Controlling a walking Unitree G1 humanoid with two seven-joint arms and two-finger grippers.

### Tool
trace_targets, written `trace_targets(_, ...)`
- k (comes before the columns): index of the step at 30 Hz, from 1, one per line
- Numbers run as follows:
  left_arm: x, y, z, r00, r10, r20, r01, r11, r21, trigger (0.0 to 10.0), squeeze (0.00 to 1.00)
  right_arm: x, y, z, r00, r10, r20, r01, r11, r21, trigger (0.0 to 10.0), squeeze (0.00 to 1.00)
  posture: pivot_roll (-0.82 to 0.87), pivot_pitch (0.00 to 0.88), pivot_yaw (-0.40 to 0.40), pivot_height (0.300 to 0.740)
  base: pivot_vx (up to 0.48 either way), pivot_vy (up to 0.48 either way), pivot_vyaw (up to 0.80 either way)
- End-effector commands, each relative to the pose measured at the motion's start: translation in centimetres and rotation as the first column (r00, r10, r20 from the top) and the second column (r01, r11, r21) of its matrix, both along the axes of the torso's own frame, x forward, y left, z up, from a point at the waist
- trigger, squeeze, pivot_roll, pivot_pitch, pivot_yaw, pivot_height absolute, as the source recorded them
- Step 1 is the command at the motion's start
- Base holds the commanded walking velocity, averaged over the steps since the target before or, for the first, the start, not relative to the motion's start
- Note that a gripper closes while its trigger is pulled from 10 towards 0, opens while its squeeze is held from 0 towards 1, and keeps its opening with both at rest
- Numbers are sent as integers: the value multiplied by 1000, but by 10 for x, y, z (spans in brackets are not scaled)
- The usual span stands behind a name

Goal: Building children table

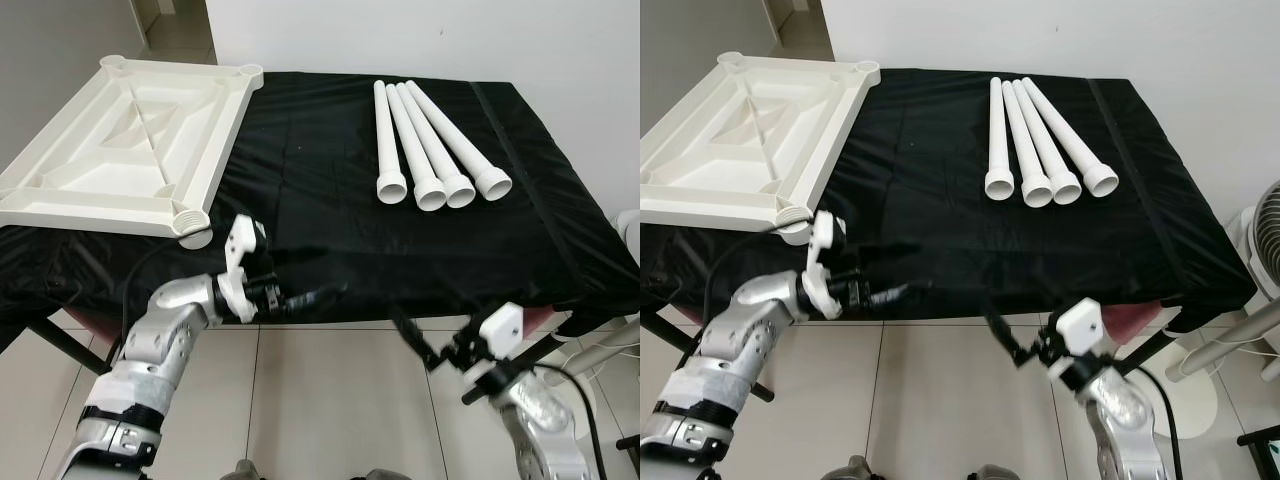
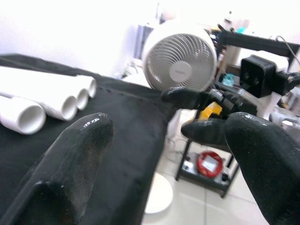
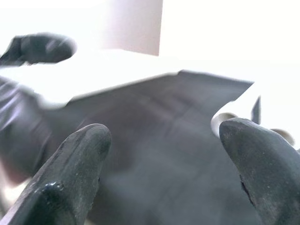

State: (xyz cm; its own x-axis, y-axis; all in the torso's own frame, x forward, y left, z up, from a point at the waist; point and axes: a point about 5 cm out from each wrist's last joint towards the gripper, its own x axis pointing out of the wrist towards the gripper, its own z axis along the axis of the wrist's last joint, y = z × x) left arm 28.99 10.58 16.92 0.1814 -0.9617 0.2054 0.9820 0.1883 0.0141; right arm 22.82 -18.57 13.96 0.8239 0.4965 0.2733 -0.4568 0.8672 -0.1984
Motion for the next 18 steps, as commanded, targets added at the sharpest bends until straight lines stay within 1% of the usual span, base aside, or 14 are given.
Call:
trace_targets(1,11,0,5,994,110,-4,-110,993,-42,10000,0,9,-8,9,993,-122,5,121,988,94,10000,0,-18,0,15,740,0,0,0)
trace_targets(2,14,-1,8,990,143,-16,-144,988,-56,10000,0,12,-10,12,987,-161,9,159,980,118,10000,0,-20,0,15,740,0,0,0)
trace_targets(3,14,-1,8,990,143,-16,-144,988,-56,10000,0,12,-10,12,987,-161,9,159,980,118,10000,0,-20,0,15,740,0,0,0)
trace_targets(4,20,-3,11,974,225,-20,-226,972,-67,10000,0,18,-13,15,968,-250,6,248,961,120,10000,0,-20,0,15,740,0,0,0)
trace_targets(6,20,-3,13,968,249,-32,-251,966,-68,10000,0,19,-13,17,960,-281,1,279,953,115,10000,0,-20,0,15,740,0,0,0)
trace_targets(7,22,0,11,963,264,-60,-269,960,-76,10000,0,22,-18,15,930,-366,-4,365,925,111,10000,0,-28,0,18,740,0,0,0)
trace_targets(8,22,0,11,963,264,-60,-269,960,-76,10000,0,22,-18,15,930,-366,-4,365,925,111,10000,0,-28,0,18,740,0,0,0)
trace_targets(9,24,2,10,958,275,-81,-282,956,-82,10000,0,25,-22,13,904,-428,-7,426,898,108,10000,0,-28,0,18,740,0,0,0)
trace_targets(10,26,9,6,947,312,-71,-316,947,-59,10000,0,26,-26,11,869,-493,-25,492,861,125,10000,0,-36,0,24,740,0,0,0)
trace_targets(12,26,11,5,947,314,-66,-317,947,-46,10000,0,26,-26,10,867,-498,-32,497,857,133,10000,0,-36,0,24,740,0,0,0)
trace_targets(14,26,18,3,951,304,-50,-305,952,-21,10000,0,26,-28,12,852,-522,-37,522,841,142,10000,0,-41,0,25,740,0,0,0)
trace_targets(17,26,21,3,953,301,-45,-302,953,-15,10000,0,25,-28,13,845,-534,-42,534,834,142,10000,0,-41,0,25,740,0,0,0)
trace_targets(18,28,27,3,955,297,-20,-296,955,25,10000,0,26,-29,13,844,-535,-39,535,834,135,10000,0,-38,0,26,740,0,0,0)
